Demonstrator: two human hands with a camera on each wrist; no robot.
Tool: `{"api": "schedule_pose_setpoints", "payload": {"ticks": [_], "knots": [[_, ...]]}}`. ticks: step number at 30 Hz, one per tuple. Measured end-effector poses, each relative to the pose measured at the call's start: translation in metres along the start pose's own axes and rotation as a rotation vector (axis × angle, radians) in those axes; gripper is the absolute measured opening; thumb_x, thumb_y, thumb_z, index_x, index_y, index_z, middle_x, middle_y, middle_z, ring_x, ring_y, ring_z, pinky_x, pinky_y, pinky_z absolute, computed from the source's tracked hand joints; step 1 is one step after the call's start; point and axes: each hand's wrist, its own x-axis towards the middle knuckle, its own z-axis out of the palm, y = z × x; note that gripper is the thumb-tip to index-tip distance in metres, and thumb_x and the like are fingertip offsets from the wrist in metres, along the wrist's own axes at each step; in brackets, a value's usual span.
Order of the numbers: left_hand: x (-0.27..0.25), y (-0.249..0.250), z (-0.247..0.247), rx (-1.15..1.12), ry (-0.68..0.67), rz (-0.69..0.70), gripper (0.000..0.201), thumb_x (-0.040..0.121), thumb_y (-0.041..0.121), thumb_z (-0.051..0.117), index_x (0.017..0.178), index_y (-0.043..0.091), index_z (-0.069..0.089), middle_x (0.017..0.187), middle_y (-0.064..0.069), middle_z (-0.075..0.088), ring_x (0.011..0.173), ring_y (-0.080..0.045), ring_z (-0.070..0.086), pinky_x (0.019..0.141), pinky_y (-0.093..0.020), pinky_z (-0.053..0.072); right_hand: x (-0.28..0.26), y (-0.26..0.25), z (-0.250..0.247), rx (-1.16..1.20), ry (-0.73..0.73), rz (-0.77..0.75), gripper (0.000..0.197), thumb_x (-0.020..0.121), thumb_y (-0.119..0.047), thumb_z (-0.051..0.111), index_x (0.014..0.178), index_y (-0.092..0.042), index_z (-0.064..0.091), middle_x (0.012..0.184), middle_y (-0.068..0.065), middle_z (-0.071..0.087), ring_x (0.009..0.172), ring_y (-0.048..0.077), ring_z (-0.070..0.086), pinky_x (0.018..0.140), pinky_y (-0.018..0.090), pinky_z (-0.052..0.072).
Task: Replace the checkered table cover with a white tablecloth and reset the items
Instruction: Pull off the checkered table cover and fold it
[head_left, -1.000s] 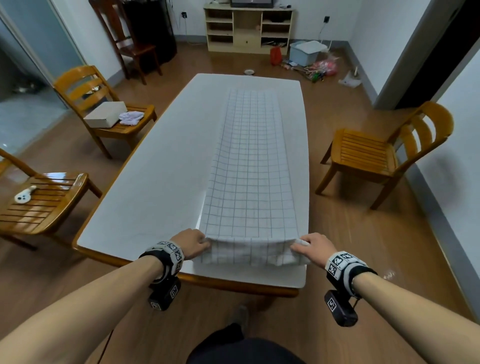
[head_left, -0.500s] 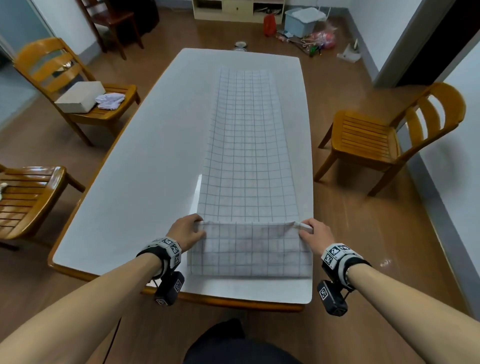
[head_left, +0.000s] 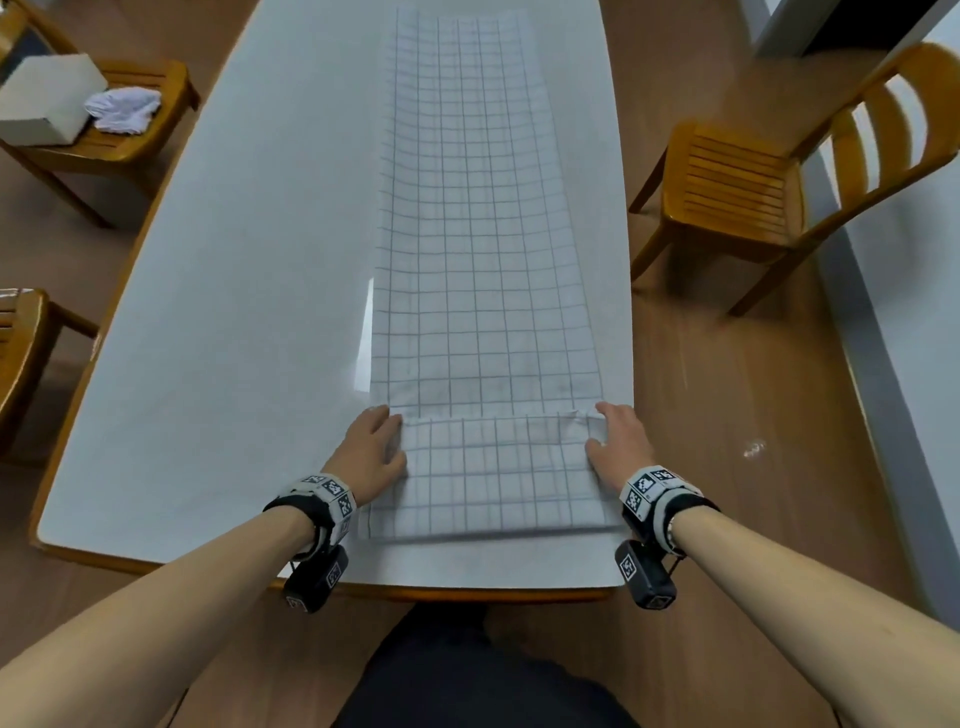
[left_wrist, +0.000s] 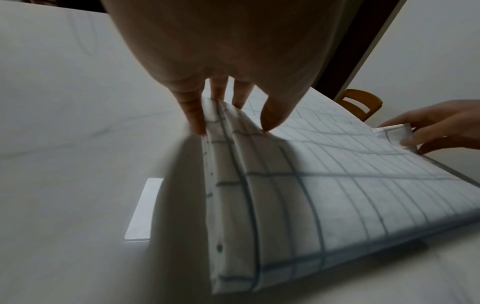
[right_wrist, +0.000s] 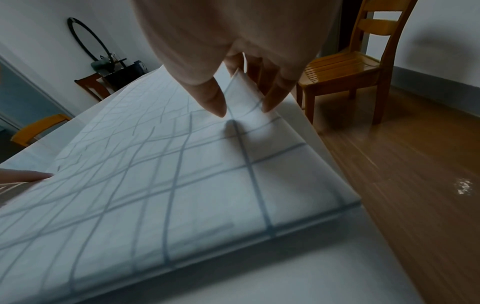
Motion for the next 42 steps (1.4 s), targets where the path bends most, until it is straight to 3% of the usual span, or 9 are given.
{"api": "schedule_pose_setpoints", "payload": {"ticks": [7, 13, 17, 19, 23, 27, 32, 36, 42], "knots": [[-0.009, 0.004, -0.012, 0.238, 0.059, 0.086, 0.062, 0.093, 0.027, 0.059, 0.149, 0.014, 0.036, 0.161, -0.009, 0.021, 0.151, -0.027, 0.012, 0.118, -0.043, 0.026, -0.010, 0.004, -0.007, -0.077, 0.068, -0.062, 0.068, 0.093, -0.017, 0.057, 0.154, -0.013, 0.025, 0.163, 0.003, 0.017, 0.147, 0.023, 0.020, 0.117, 0.037, 0.027], [-0.030, 0.013, -0.001, 0.480, 0.050, 0.368, 0.060, 0.081, 0.022, 0.071, 0.137, 0.018, 0.052, 0.152, -0.010, 0.040, 0.141, -0.031, 0.038, 0.109, -0.044, 0.040, -0.028, 0.011, -0.013, -0.244, 0.040, -0.292, 0.065, 0.094, -0.013, 0.049, 0.155, -0.016, 0.026, 0.164, 0.000, 0.017, 0.150, 0.017, 0.016, 0.121, 0.033, 0.019], [-0.052, 0.016, 0.012, 0.600, 0.058, 0.377, 0.052, 0.069, 0.027, 0.076, 0.117, 0.022, 0.059, 0.134, -0.008, 0.056, 0.120, -0.030, 0.058, 0.088, -0.040, 0.054, -0.047, 0.020, -0.006, -0.382, -0.072, -0.367, 0.064, 0.099, -0.021, 0.044, 0.157, -0.014, 0.021, 0.166, 0.002, 0.009, 0.153, 0.017, 0.007, 0.124, 0.033, 0.013], [-0.062, 0.014, 0.023, 0.619, 0.048, 0.324, 0.064, 0.071, 0.031, 0.073, 0.130, 0.016, 0.053, 0.143, -0.012, 0.049, 0.131, -0.033, 0.050, 0.094, -0.043, 0.052, -0.056, 0.027, -0.001, -0.410, -0.124, -0.346, 0.068, 0.098, -0.028, 0.046, 0.158, -0.014, 0.016, 0.167, 0.002, 0.003, 0.153, 0.018, 0.004, 0.124, 0.033, 0.013], [-0.081, 0.015, 0.041, 0.686, -0.107, 0.193, 0.078, 0.093, 0.040, 0.048, 0.156, 0.014, 0.011, 0.164, -0.012, -0.001, 0.152, -0.029, 0.003, 0.120, -0.045, 0.021, -0.074, 0.040, 0.010, -0.425, -0.219, -0.342, 0.090, 0.093, -0.056, 0.052, 0.159, -0.017, 0.006, 0.167, 0.000, -0.006, 0.153, 0.018, 0.000, 0.123, 0.035, 0.011], [-0.090, 0.024, 0.055, 0.753, -0.145, 0.107, 0.091, 0.090, 0.033, 0.055, 0.156, 0.008, -0.003, 0.163, -0.017, -0.012, 0.151, -0.033, -0.008, 0.122, -0.048, 0.008, -0.083, 0.046, 0.016, -0.504, -0.240, -0.375, 0.093, 0.091, -0.043, 0.058, 0.159, -0.018, -0.001, 0.166, 0.002, -0.013, 0.153, 0.017, -0.005, 0.123, 0.034, 0.013], [-0.086, 0.032, 0.069, 0.823, -0.074, 0.064, 0.097, 0.084, 0.019, 0.067, 0.154, 0.001, 0.001, 0.161, -0.024, -0.001, 0.150, -0.039, 0.002, 0.122, -0.050, 0.006, -0.078, 0.035, 0.029, -0.659, -0.130, -0.392, 0.085, 0.093, -0.026, 0.056, 0.158, -0.009, 0.005, 0.166, 0.014, -0.003, 0.153, 0.027, 0.004, 0.122, 0.038, 0.025], [-0.082, 0.029, 0.065, 0.754, 0.054, 0.113, 0.068, 0.087, 0.007, 0.052, 0.149, 0.006, 0.025, 0.158, -0.018, 0.024, 0.144, -0.034, 0.025, 0.117, -0.046, 0.023, -0.079, 0.034, 0.036, -0.683, -0.097, -0.385, 0.086, 0.093, -0.013, 0.058, 0.158, -0.006, 0.001, 0.165, 0.017, -0.004, 0.153, 0.030, 0.004, 0.122, 0.038, 0.025], [-0.090, 0.030, 0.045, 0.473, 0.001, 0.085, 0.042, 0.089, 0.003, 0.043, 0.127, 0.021, 0.049, 0.119, -0.002, 0.054, 0.112, -0.028, 0.052, 0.090, -0.044, 0.043, -0.095, 0.037, 0.012, -0.539, -0.116, -0.396, 0.063, 0.096, -0.004, 0.049, 0.154, -0.016, 0.028, 0.161, 0.003, 0.026, 0.144, 0.023, 0.031, 0.108, 0.038, 0.043]]}}
